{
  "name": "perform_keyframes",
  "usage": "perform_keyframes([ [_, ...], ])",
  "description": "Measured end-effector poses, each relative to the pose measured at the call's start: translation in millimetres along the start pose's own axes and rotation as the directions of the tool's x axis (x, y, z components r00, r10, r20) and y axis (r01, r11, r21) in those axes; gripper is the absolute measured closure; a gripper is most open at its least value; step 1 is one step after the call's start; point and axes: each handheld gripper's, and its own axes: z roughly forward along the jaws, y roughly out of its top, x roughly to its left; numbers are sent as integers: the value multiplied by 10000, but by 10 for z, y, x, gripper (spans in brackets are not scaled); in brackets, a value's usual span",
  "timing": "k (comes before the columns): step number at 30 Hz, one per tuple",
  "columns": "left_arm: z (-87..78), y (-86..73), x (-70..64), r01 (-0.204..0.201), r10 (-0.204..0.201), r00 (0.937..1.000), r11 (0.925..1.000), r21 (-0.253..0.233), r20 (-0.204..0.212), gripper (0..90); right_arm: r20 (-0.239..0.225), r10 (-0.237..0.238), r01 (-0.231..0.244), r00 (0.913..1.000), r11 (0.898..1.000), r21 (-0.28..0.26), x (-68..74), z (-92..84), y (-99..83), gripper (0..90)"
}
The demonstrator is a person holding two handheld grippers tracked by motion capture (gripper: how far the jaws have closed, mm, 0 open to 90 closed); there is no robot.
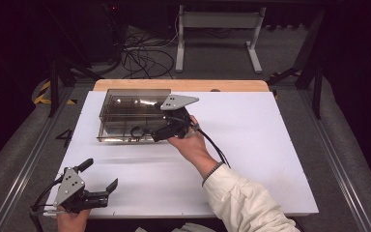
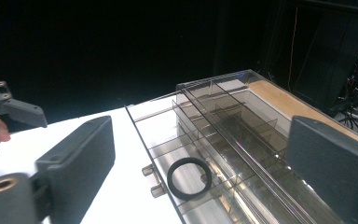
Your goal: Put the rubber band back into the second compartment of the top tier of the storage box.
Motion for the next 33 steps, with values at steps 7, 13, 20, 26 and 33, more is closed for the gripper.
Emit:
perform_keyframes([
  [7, 12, 4, -7, -17, 17, 10000, 10000, -4, 10, 3, -238, -22, 20, 9997, 10000, -87, 16, -197, 54, 34],
  [13, 11, 2, 2, 11, -11, 10000, 10000, -5, 2, 3, -260, -99, 94, 9996, 9997, -229, 3, -436, 43, 23],
  [20, 27, 11, -7, 17, -17, 10000, 10000, 12, 29, 3, -156, -2, -6, 9999, 9987, -512, -38, -706, 26, 23],
  [26, 44, 15, -3, 39, -39, 10000, 10000, 7, 65, 3, 85, 71, -66, 9999, 9980, -623, -88, -889, -14, 23],
  [33, 52, 19, 6, 42, -42, 10000, 10000, -48, 83, 3, 444, 39, -8, 9990, 9976, -698, -118, -1079, -45, 23],
])
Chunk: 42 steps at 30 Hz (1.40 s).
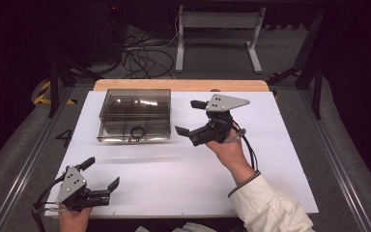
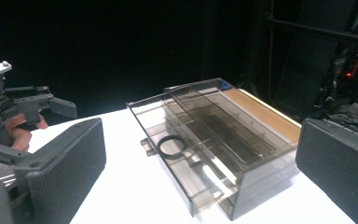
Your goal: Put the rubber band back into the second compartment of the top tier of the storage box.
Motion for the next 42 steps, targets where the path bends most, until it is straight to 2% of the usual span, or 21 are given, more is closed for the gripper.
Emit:
perform_keyframes([
  [11, 36, 28, -1, -29, 30, 10000, 10000, -84, 37, 3, 891, -318, 308, 9955, 9994, 126, -60, -411, -127, 11],
  [17, 52, 37, 7, -21, 21, 10000, 9999, -103, 73, 3, 1261, -555, 489, 9905, 9973, 545, -39, -623, -309, 0],
  [29, 57, 44, 0, 101, -99, 9998, 9998, -154, 148, 3, 1907, 196, -379, 9814, 9950, 924, -60, -1007, -784, 0],
  [42, 96, 70, -3, -25, 28, 9999, 9998, -218, 143, 3, 2374, 806, -1009, 9681, 9921, 746, -57, -1288, -1319, 0],
])
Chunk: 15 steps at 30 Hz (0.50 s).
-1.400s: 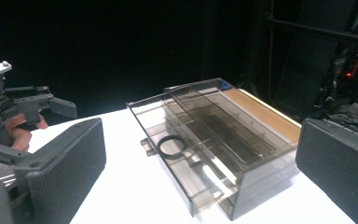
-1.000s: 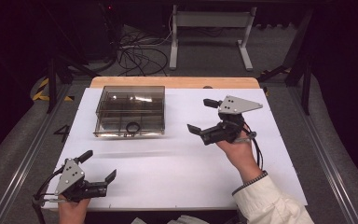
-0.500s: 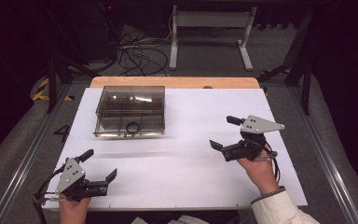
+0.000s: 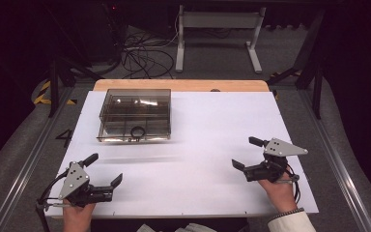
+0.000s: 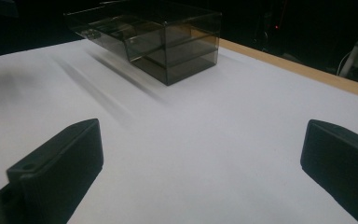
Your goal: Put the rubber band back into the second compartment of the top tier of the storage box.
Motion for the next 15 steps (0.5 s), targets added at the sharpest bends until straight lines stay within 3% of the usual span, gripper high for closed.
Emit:
perform_keyframes([
  [8, 45, 16, 7, -81, 81, 9999, 10000, 1, 88, 3, 101, 213, -216, 9997, 9994, 272, -33, -50, -245, 0],
  [15, 59, 13, -4, -232, 231, 9997, 9997, 121, 88, 3, 272, 382, -411, 9989, 9923, 1170, -28, -93, -473, 0],
])
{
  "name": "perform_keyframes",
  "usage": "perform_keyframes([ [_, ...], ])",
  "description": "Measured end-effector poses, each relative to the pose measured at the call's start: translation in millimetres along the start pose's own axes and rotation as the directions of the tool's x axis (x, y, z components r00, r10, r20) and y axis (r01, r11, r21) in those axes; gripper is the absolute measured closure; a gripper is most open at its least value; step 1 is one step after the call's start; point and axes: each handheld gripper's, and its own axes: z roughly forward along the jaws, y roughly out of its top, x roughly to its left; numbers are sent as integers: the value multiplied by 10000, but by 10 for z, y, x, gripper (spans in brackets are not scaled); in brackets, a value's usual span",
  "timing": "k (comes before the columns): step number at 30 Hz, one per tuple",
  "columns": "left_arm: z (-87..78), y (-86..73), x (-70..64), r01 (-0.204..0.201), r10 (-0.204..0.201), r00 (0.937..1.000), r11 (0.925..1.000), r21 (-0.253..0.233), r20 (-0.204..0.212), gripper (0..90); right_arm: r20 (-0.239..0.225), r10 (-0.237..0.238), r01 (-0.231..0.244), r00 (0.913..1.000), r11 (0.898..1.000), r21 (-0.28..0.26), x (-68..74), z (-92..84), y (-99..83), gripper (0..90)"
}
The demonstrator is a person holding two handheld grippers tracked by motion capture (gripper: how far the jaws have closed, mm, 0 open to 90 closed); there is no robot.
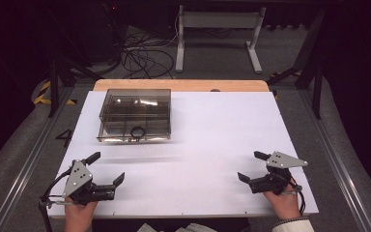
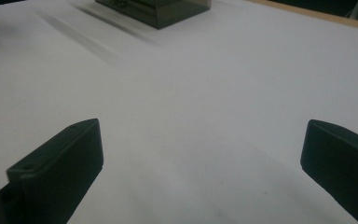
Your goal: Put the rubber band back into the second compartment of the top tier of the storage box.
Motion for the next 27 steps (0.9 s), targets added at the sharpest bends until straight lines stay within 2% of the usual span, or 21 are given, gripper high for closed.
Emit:
perform_keyframes([
  [6, 2, -11, -3, -26, 25, 10000, 9999, 105, 21, 3, -43, 361, -359, 9993, 9983, 452, 3, -22, -141, 0],
  [10, 27, -31, 10, 33, -37, 9999, 9996, 284, 169, 3, 53, 326, -327, 9995, 9994, 114, 7, -45, -138, 0],
  [15, 23, -29, 8, 55, -60, 9998, 9996, 281, 177, 3, 135, 254, -257, 9996, 9994, 228, 7, 2, -116, 0],
  [20, 17, -41, 36, 256, -259, 9996, 9994, 246, 144, 3, 163, 251, -252, 9996, 9997, 33, 6, -30, -115, 0],
  [27, -4, -42, 20, -32, 32, 10000, 9996, 267, -9, 3, 435, 35, -25, 9990, 9998, -210, -7, -65, -90, 0],
])
